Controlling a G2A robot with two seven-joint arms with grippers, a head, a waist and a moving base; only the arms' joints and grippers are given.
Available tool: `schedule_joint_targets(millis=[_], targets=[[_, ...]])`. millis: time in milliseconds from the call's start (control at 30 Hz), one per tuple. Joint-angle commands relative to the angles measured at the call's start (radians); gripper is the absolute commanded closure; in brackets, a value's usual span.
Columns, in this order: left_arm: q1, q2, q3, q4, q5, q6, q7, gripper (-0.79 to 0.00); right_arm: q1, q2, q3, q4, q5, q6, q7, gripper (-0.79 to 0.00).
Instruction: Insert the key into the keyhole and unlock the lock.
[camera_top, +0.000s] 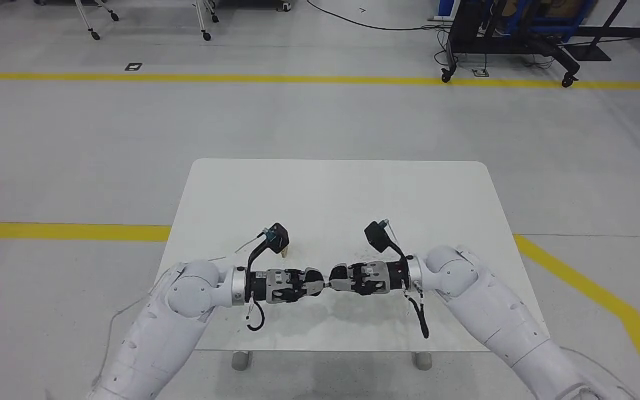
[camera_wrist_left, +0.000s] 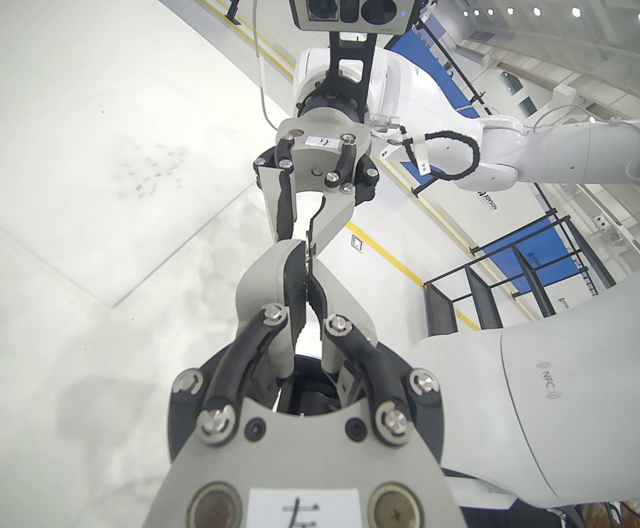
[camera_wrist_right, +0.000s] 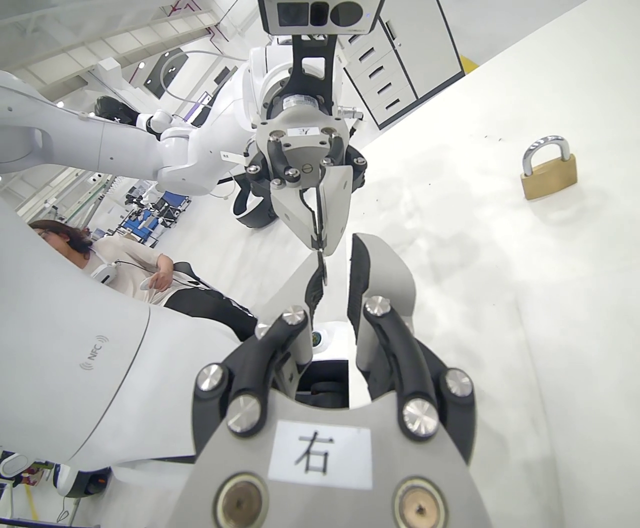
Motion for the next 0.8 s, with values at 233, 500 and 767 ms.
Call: schedule_joint_targets(millis=[233,500,767], targets=[[-0.001,0.006,0.002,-0.005,0.041,0.013,0.071,-0.785,0.022,0.019,-0.036,0.001,0.033,-0.009,-0.010,0.000],[-0.001,0.006,0.002,-0.005,0.041,0.013,0.071,-0.785,0.026,0.035,-0.001,0.043,0.037,-0.035,-0.050,0.000],[0.002,0.008,-0.011,-0.013,0.076,0.038,0.096,-0.785,0.001,0.053,0.077,0.055,-0.004,-0.036,-0.120,0.000]])
